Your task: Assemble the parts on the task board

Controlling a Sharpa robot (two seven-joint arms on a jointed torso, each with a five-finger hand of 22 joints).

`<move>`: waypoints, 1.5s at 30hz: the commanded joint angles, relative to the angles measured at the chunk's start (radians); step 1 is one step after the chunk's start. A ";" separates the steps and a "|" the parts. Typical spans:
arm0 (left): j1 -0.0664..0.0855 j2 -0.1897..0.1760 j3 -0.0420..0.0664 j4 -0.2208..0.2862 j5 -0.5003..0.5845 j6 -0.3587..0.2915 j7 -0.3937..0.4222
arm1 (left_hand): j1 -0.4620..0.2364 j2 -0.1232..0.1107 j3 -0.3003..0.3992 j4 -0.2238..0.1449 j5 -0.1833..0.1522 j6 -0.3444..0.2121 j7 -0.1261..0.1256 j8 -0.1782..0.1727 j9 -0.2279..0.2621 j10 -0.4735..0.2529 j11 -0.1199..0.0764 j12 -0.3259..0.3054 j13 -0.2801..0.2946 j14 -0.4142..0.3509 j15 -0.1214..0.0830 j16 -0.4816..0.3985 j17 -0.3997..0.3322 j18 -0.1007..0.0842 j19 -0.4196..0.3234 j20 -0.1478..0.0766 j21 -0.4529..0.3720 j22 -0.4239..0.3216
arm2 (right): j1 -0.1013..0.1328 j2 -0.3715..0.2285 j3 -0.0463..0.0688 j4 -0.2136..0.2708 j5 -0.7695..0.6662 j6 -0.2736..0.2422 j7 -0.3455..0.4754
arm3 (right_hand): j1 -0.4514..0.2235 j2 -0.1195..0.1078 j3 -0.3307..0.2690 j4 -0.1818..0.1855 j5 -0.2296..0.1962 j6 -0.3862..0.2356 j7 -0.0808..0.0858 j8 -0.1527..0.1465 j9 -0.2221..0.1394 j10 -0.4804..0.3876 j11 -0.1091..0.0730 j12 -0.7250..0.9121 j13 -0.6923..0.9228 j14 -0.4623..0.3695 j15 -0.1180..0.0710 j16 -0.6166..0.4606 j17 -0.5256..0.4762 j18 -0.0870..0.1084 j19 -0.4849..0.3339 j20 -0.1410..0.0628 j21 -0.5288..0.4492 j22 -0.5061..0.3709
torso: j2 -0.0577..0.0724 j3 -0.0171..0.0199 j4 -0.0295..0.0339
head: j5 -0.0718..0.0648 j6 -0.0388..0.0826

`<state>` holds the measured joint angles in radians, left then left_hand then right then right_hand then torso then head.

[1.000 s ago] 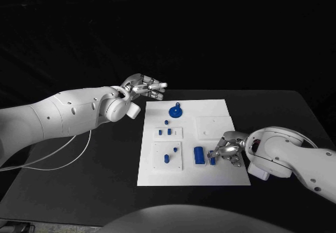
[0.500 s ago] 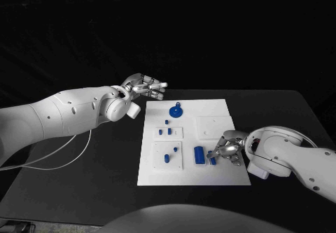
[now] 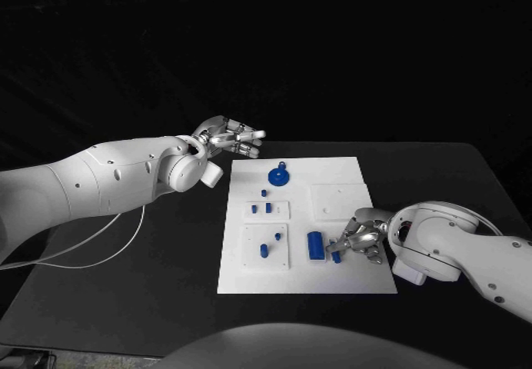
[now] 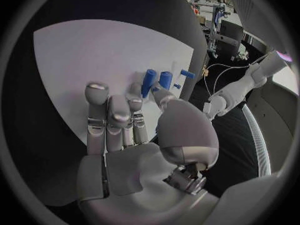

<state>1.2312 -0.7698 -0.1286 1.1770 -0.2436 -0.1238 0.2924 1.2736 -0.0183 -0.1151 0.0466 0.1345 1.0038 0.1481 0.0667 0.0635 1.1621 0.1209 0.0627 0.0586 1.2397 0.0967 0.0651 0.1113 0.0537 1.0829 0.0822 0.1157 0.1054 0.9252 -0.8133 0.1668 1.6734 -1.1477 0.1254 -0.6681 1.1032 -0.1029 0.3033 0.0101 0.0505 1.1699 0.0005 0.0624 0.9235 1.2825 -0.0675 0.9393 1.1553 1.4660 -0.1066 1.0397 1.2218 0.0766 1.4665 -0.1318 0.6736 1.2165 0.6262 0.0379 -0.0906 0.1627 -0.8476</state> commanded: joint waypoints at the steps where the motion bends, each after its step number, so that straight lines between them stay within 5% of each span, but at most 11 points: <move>1: 0.000 0.001 0.001 0.001 -0.002 0.013 0.004 | -0.007 -0.001 0.001 0.004 -0.006 -0.006 0.001 0.000 0.000 -0.006 0.000 -0.001 0.001 -0.007 0.002 -0.002 0.002 -0.007 -0.002 0.001 0.006 -0.001 | -0.005 0.001 -0.004 0.003 -0.002 0.008 0.001 | -0.015 -0.009 -0.013 0.018 -0.002 0.003 0.004 0.003 0.011 0.002 0.008 -0.004 0.001 0.000 -0.005 -0.006 0.001 -0.009 0.049 -0.004 -0.003 -0.002 | 0.000 0.0003 0.0005 | -0.001 0.001; 13: 0.000 -0.002 0.001 0.002 -0.002 0.013 0.004 | -0.007 -0.001 0.001 0.004 -0.006 -0.006 0.001 0.000 0.000 -0.006 0.000 -0.001 0.001 -0.007 0.002 -0.002 0.002 -0.007 -0.002 0.001 0.006 -0.001 | -0.005 -0.026 -0.003 0.019 0.020 -0.016 0.030 | -0.025 -0.040 -0.125 0.153 -0.002 0.005 0.009 0.003 0.034 0.004 0.011 -0.004 0.002 0.002 -0.003 -0.010 0.003 -0.005 0.049 -0.002 -0.004 -0.005 | 0.000 0.0011 -0.0006 | 0.000 0.005; 19: 0.000 -0.003 0.001 0.002 -0.003 0.014 0.004 | -0.007 -0.001 0.001 0.004 -0.006 -0.006 0.001 0.000 0.000 -0.006 0.000 -0.001 0.001 -0.007 0.002 -0.002 0.002 -0.007 -0.002 0.001 0.006 -0.001 | -0.005 -0.047 -0.001 0.034 0.041 -0.024 0.049 | -0.016 -0.024 -0.199 0.195 -0.002 0.004 0.007 0.003 0.037 0.006 0.009 -0.003 0.004 0.004 -0.003 -0.010 0.004 -0.004 0.050 -0.002 0.000 -0.005 | 0.000 0.0012 -0.0009 | -0.001 0.007; 24: 0.000 -0.003 0.001 0.002 -0.003 0.014 0.004 | -0.007 -0.001 0.001 0.004 -0.006 -0.006 0.001 0.000 0.000 -0.006 0.000 -0.001 0.001 -0.007 0.002 -0.002 0.002 -0.007 -0.002 0.001 0.006 -0.001 | -0.005 -0.067 0.007 0.049 0.063 -0.012 0.063 | -0.012 -0.032 -0.226 0.207 -0.001 0.003 0.009 0.003 0.038 0.005 0.012 -0.004 0.004 0.003 -0.002 -0.012 0.004 -0.004 0.050 -0.001 0.001 -0.007 | 0.000 0.0008 -0.0005 | -0.002 0.009; 27: 0.000 -0.004 0.001 0.003 -0.003 0.015 0.003 | -0.007 -0.001 0.001 0.004 -0.006 -0.006 0.001 0.000 0.000 -0.006 0.000 -0.001 0.001 -0.007 0.002 -0.002 0.002 -0.007 -0.002 0.001 0.006 -0.001 | -0.005 -0.080 0.011 0.057 0.071 0.003 0.070 | -0.001 -0.013 -0.260 0.184 0.002 0.001 0.010 0.002 0.041 0.004 0.013 -0.001 0.004 0.003 0.000 -0.012 0.003 -0.002 0.049 0.002 0.001 -0.008 | 0.000 0.0008 -0.0004 | -0.003 0.009; 31: 0.000 -0.005 0.001 0.002 -0.004 0.016 0.002 | -0.007 -0.001 0.001 0.004 -0.006 -0.006 0.001 0.000 0.000 -0.006 0.000 -0.001 0.001 -0.007 0.002 -0.002 0.002 -0.007 -0.002 0.001 0.006 -0.001 | -0.005 -0.097 0.015 0.066 0.082 0.034 0.076 | 0.000 0.081 -0.436 0.055 0.150 0.000 0.010 0.003 0.044 0.002 0.014 0.004 0.000 0.002 0.001 -0.008 -0.001 0.001 0.049 0.004 0.004 -0.008 | 0.000 0.0004 -0.0008 | -0.005 0.009; 33: 0.000 -0.005 0.001 0.002 -0.004 0.016 0.002 | -0.007 -0.001 0.001 0.004 -0.006 -0.006 0.001 0.000 0.000 -0.006 0.000 -0.001 0.001 -0.007 0.002 -0.002 0.002 -0.007 -0.002 0.001 0.006 -0.001 | -0.005 -0.103 0.017 0.069 0.087 0.058 0.076 | 0.008 0.111 -0.487 0.012 0.157 0.000 0.009 0.002 0.043 0.001 0.015 0.006 -0.003 0.001 0.001 -0.007 -0.002 0.001 0.049 0.005 0.005 -0.008 | 0.000 0.0005 -0.0010 | -0.005 0.009; 41: 0.000 -0.004 0.001 0.002 -0.004 0.017 0.002 | -0.007 -0.001 0.001 0.004 -0.006 -0.006 0.001 0.000 0.000 -0.006 0.000 -0.001 0.001 -0.007 0.002 -0.002 0.002 -0.007 -0.002 0.001 0.006 -0.001 | -0.006 -0.111 0.018 0.076 0.097 0.124 0.073 | 0.053 0.127 -0.478 -0.068 0.148 0.005 0.007 0.002 0.039 -0.001 0.012 0.008 -0.006 0.000 0.000 -0.002 -0.001 -0.001 0.048 0.004 0.003 -0.005 | 0.000 0.0009 -0.0009 | -0.007 0.009; 45: 0.000 -0.004 0.001 0.002 -0.004 0.017 0.002 | -0.007 -0.001 0.001 0.004 -0.006 -0.006 0.001 0.000 0.000 -0.006 0.000 -0.001 0.001 -0.007 0.002 -0.002 0.002 -0.007 -0.002 0.001 0.006 -0.001 | -0.007 -0.108 0.018 0.077 0.098 0.131 0.072 | 0.052 0.125 -0.458 -0.079 0.149 0.006 0.006 0.002 0.035 -0.001 0.012 0.008 -0.007 0.000 0.000 -0.001 -0.001 -0.002 0.048 0.004 0.003 -0.004 | 0.001 0.0006 0.0004 | -0.008 0.009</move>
<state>1.2312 -0.7749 -0.1287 1.1773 -0.2455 -0.1207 0.2887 1.2736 -0.0183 -0.1151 0.0466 0.1345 1.0038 0.1482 0.0667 0.0635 1.1621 0.1208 0.0627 0.0586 1.2397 0.0967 0.0651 0.1117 0.0537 1.0829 0.0822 0.1157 0.1057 0.9197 -0.9226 0.1847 1.7484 -1.0598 0.2034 -0.6073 1.1490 0.0224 -0.1583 -0.0698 0.1975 1.1704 0.0084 0.0625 0.9593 1.2830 -0.0606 0.9431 1.1495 1.4660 -0.1066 1.0358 1.2199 0.0767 1.4665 -0.1318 0.6736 1.2116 0.6262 0.0385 -0.0915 0.1557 -0.8385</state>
